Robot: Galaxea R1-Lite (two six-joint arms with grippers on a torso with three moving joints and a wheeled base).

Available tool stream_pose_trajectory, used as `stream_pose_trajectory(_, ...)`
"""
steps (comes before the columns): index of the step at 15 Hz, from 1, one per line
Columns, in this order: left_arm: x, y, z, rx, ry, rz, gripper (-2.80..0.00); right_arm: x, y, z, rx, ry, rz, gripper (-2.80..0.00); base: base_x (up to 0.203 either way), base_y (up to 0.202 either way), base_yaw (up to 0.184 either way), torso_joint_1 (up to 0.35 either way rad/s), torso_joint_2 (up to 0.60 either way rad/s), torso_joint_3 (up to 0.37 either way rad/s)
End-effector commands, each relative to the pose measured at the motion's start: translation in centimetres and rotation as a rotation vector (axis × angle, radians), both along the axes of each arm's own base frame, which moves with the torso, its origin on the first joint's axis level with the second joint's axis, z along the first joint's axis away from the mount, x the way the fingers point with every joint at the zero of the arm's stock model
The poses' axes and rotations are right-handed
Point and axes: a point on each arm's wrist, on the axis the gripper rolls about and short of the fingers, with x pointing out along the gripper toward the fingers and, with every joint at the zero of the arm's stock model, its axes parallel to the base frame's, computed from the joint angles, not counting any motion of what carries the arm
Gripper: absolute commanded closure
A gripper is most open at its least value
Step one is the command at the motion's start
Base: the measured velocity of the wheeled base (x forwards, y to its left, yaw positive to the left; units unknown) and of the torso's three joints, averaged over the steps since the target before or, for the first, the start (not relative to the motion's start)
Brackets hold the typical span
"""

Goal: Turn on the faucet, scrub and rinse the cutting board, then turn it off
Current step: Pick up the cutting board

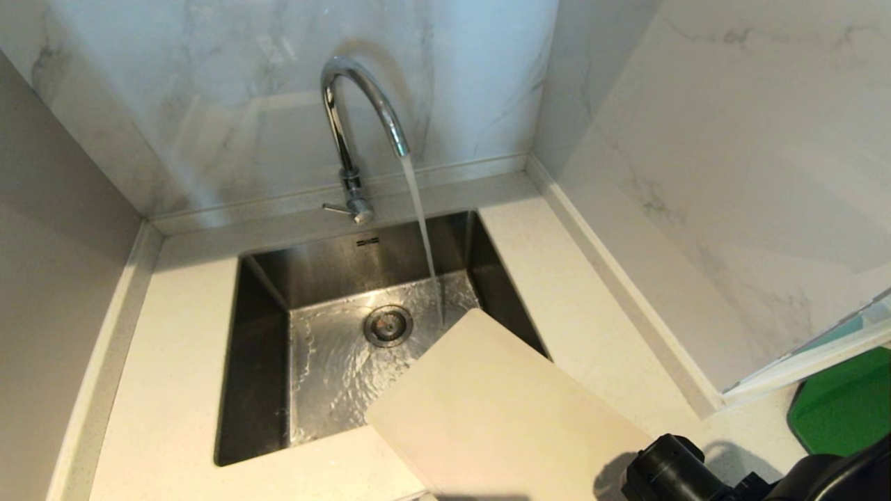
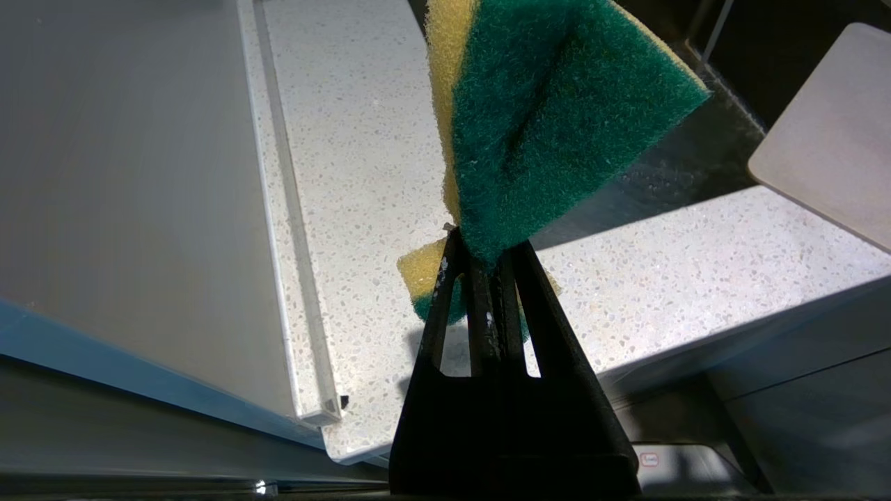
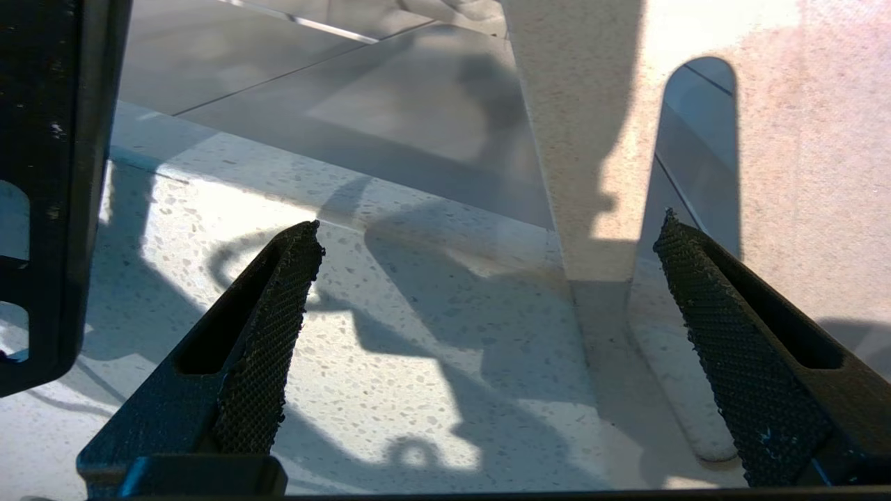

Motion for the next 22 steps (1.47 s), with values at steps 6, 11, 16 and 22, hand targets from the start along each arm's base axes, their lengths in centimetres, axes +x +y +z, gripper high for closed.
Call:
stream_pose_trajectory(6, 0.0, 0.0, 0.0, 0.001, 0.002, 0.000, 0.00, -1.1, -0.2, 1.6, 0.044, -0.080, 0.028, -2.80, 0.000, 0.000, 0.000, 0.000, 0.00, 0.000)
stream_pose_trajectory(11, 0.0, 0.0, 0.0, 0.001, 0.002, 0.000, 0.00, -1.0, -0.1, 1.9, 0.153, -0.244, -0.041, -2.80, 0.000, 0.000, 0.000, 0.000, 0.00, 0.000)
stream_pose_trajectory(16, 0.0, 0.0, 0.0, 0.001, 0.002, 0.000, 0.00, -2.8, -0.9, 0.8, 0.220, -0.369, -0.049, -2.80, 0.000, 0.000, 0.000, 0.000, 0.00, 0.000)
stream_pose_trajectory(22, 0.0, 0.0, 0.0, -0.001, 0.002, 0.000, 0.00, -3.5, -1.0, 0.6, 0.216, -0.315, -0.012, -2.80, 0.000, 0.000, 0.000, 0.000, 0.00, 0.000)
